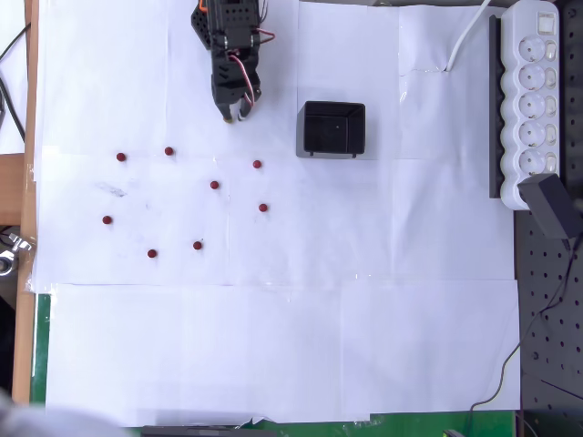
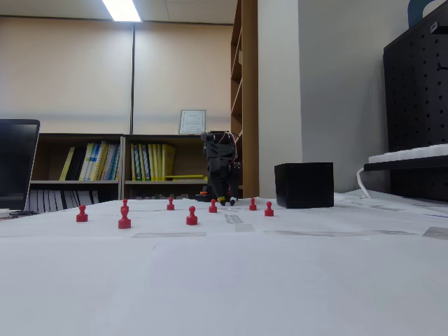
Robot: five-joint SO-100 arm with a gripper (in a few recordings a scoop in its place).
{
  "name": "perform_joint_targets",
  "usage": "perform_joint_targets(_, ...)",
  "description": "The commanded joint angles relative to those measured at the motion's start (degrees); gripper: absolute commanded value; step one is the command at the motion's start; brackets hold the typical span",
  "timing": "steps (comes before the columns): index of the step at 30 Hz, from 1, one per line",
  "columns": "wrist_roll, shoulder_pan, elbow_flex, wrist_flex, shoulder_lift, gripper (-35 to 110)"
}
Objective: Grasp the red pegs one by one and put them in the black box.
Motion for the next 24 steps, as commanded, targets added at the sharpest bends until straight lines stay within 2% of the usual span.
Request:
perform_joint_targets(1, -1.1, -2.5, 0.0, -14.2, 6.4, 12)
perform_joint_targets(3, -1.8, -2.9, -3.2, -24.0, 9.6, 17)
perform_joint_targets(10, -1.1, -4.0, -3.1, -32.5, 17.0, 17)
perform_joint_targets(24, -1.4, -4.5, 0.0, -41.8, 30.5, 17)
